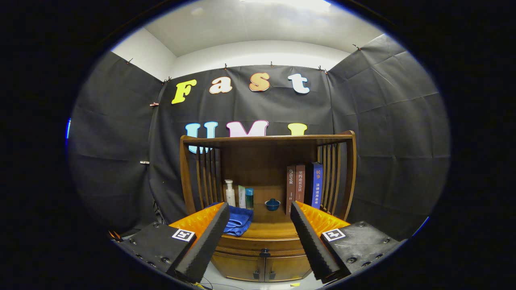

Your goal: Pull open the drawer, take out the items inside it, and place them on the countertop above the cabinet.

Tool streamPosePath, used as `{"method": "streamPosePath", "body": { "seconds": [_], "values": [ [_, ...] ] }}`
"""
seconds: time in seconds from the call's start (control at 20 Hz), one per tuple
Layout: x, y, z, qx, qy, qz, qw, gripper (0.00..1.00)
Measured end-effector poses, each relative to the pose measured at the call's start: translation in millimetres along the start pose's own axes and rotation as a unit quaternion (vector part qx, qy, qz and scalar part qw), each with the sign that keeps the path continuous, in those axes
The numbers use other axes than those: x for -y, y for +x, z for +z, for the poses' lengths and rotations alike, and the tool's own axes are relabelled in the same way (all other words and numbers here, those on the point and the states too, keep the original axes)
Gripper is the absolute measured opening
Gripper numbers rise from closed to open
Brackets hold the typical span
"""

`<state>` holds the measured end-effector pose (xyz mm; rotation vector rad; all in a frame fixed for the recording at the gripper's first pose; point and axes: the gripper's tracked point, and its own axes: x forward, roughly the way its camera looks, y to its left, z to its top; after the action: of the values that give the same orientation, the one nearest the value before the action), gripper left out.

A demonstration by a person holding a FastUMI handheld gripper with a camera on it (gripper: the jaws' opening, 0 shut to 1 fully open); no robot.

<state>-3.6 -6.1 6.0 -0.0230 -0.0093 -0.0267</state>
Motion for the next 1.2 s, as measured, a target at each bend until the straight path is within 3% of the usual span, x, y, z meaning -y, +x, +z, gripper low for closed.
{"method": "streamPosePath", "body": {
  "seconds": [0.75,1.2],
  "values": [
    [1.4,4.5,-18.8,-0.014,0.005,0.000,1.000,0.99],
    [1.8,44.7,-117.4,-0.086,0.005,-0.004,0.996,0.99]
  ]
}}
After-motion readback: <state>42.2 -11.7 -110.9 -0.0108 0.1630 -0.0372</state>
